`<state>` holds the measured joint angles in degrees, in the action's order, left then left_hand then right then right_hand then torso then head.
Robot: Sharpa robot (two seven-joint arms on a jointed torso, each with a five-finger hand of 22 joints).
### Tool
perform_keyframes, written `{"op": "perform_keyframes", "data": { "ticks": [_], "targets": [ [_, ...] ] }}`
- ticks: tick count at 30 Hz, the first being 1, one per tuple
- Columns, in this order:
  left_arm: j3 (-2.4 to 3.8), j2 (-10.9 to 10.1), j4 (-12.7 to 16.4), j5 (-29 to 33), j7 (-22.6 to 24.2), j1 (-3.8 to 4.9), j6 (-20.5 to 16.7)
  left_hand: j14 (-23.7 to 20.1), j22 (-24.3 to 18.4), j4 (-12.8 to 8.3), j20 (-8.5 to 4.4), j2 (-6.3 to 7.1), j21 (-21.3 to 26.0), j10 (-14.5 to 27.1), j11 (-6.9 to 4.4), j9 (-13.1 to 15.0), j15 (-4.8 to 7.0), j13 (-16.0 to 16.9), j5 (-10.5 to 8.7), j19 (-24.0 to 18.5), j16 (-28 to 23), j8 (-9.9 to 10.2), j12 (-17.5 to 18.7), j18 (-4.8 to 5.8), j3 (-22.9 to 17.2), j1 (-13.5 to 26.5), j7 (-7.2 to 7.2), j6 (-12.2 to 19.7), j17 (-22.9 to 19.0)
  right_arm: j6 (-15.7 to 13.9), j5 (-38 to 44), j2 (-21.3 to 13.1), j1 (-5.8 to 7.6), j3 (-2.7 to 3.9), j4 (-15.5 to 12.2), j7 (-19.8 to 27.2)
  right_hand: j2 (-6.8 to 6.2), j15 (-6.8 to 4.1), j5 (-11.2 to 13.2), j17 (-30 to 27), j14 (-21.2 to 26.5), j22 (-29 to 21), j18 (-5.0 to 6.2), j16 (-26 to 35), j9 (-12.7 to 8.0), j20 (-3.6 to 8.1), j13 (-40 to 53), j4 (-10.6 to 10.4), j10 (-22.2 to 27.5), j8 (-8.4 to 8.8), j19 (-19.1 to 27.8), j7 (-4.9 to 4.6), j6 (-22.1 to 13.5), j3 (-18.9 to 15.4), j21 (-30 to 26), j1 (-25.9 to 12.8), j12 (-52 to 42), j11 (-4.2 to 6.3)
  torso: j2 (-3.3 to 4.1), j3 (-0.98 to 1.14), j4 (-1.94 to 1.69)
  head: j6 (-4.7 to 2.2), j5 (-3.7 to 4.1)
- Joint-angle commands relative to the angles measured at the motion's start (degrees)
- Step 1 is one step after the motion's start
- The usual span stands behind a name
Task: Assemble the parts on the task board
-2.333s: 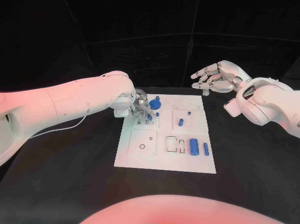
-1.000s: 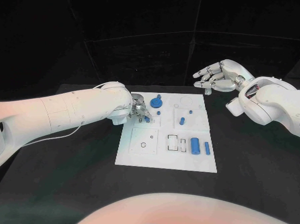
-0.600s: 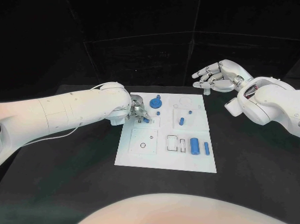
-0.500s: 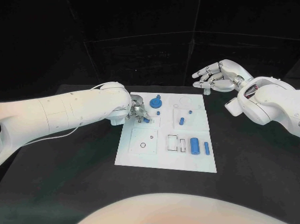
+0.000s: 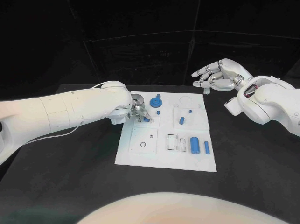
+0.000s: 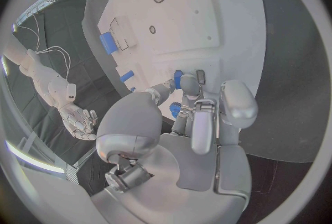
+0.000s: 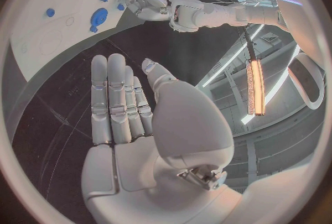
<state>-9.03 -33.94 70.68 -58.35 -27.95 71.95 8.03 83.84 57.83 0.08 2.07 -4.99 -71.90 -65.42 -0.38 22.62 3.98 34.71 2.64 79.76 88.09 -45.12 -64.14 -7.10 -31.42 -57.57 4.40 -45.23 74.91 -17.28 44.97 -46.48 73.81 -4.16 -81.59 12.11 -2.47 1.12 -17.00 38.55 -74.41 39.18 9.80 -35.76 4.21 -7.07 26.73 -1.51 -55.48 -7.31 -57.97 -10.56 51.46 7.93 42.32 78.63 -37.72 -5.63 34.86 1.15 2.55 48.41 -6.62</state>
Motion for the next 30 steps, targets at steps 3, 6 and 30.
{"op": "perform_keyframes", "data": {
  "ticks": [3,6,30],
  "targets": [
    [-0.13,0.6,-0.7,-0.1,-0.5,-0.13,2.7,5.2,0.0,-7.1,-0.22,0.48,-0.3,-0.4,-0.18,0.1,0.37,0.0,0.24,0.2,0.2,-0.6,-0.4,1.14,-7.6,-0.2,-0.56,0.0,10.7,0.3,0.1,0.1,0.13,0.04,0.0,0.6,0.16,0.04,-0.1,0.0,0.4,-0.1,0.71,0.2,0.1,-0.28,-0.1,-0.4,0.3,-0.2,0.1,0.05,-0.3,0.0,-0.4,-0.3,-0.3,0.06,0.01,0.0,-0.01,0.04,-0.05],
    [-0.12,1.0,-1.1,-0.1,-0.5,-0.13,3.3,5.2,-0.1,-6.6,-0.23,0.53,-0.2,-0.5,-0.21,0.2,0.39,0.1,0.23,0.1,0.2,-0.8,-0.4,1.13,-7.6,0.1,-0.6,-0.1,10.6,0.3,0.1,0.1,0.13,0.04,0.0,0.6,0.16,0.04,-0.1,0.0,0.4,-0.1,0.71,0.2,0.1,-0.28,-0.1,-0.4,0.3,-0.2,0.1,0.05,-0.3,0.0,-0.4,-0.3,-0.3,0.06,0.01,0.0,0.06,0.11,-0.13],
    [-0.11,3.1,-3.5,0.0,-0.6,-0.08,4.1,5.4,1.2,-2.8,-1.19,3.75,-0.9,-4.0,-1.6,0.7,1.5,4.9,0.4,0.7,0.5,-3.5,-3.5,1.33,-4.1,4.7,-2.33,-3.2,11.4,0.9,0.1,0.1,0.13,0.04,-0.1,0.5,0.01,0.0,-0.8,0.0,0.4,-0.2,0.72,0.3,0.1,-0.25,-0.2,-0.4,0.5,-0.45,0.0,0.06,-0.4,0.0,-0.6,0.0,-0.5,0.08,-0.03,0.0,0.09,0.32,0.03]
  ]
}}
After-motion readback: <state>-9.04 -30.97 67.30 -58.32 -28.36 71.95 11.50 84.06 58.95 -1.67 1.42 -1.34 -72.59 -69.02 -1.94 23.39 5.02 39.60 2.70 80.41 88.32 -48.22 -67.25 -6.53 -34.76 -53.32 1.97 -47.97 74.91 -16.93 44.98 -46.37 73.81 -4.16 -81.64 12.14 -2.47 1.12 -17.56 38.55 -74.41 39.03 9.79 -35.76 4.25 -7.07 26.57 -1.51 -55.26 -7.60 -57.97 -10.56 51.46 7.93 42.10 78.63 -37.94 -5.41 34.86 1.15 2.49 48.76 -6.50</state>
